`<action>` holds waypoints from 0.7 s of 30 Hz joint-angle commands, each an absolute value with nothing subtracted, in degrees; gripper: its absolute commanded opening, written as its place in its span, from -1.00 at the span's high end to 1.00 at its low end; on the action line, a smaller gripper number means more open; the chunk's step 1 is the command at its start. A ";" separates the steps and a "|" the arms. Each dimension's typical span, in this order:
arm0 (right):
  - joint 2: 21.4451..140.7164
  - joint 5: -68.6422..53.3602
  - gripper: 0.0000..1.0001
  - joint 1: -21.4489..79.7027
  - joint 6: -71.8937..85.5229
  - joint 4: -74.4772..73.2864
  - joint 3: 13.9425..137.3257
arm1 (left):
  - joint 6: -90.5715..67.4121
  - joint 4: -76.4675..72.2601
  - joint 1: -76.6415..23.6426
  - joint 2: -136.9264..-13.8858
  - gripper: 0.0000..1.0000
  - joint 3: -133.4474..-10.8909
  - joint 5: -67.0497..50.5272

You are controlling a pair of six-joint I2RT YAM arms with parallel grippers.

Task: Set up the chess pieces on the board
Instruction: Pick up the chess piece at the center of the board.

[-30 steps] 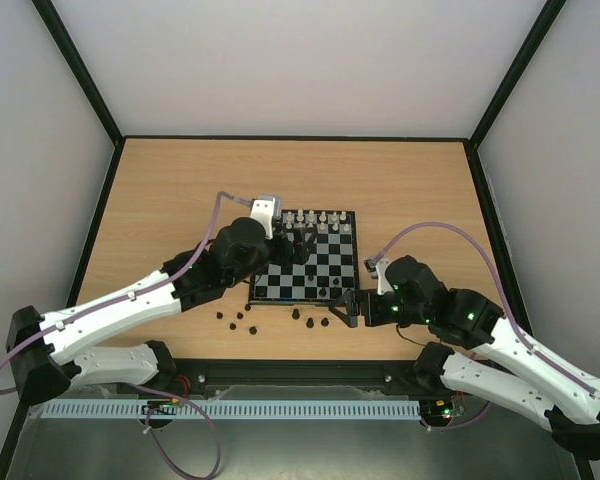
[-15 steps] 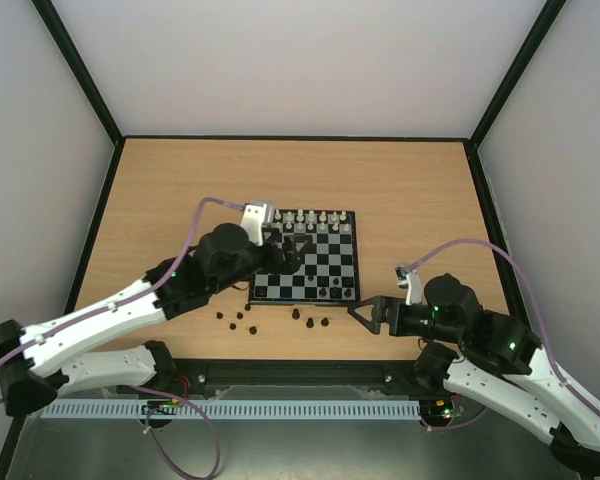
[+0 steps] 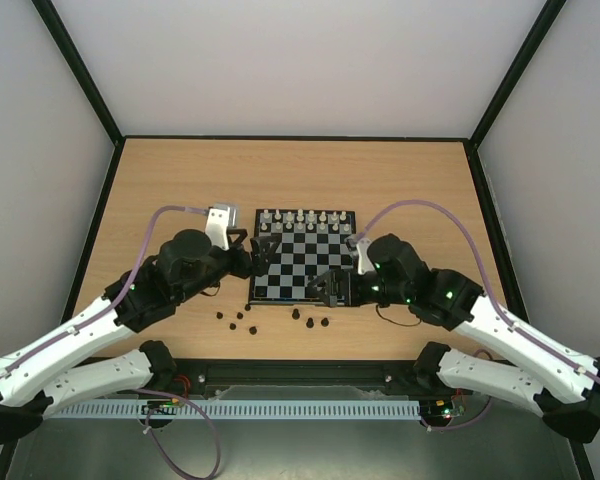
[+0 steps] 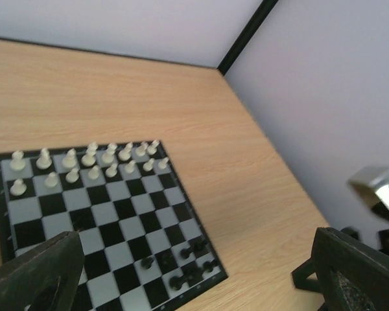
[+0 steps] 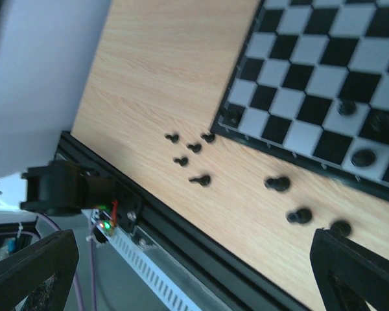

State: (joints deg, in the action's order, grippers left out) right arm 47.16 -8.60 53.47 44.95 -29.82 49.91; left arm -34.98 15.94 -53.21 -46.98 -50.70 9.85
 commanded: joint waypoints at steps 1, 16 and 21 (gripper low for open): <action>50.78 -6.56 -0.97 53.27 37.95 -26.03 54.40 | -34.56 21.11 -51.54 -47.00 -0.98 -50.58 9.78; 63.13 4.27 -0.85 53.98 34.82 -35.49 55.89 | -36.73 24.02 -46.54 -43.04 -0.98 -44.10 8.53; 62.02 3.09 -0.68 54.49 34.26 -34.67 52.22 | -38.88 24.28 -46.54 -42.23 -0.98 -42.76 8.90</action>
State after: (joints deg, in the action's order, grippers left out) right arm 63.09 2.63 53.82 35.48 -32.05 54.87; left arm -36.80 23.64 -46.89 -43.13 -43.27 8.95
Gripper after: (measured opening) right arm 0.861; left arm 0.989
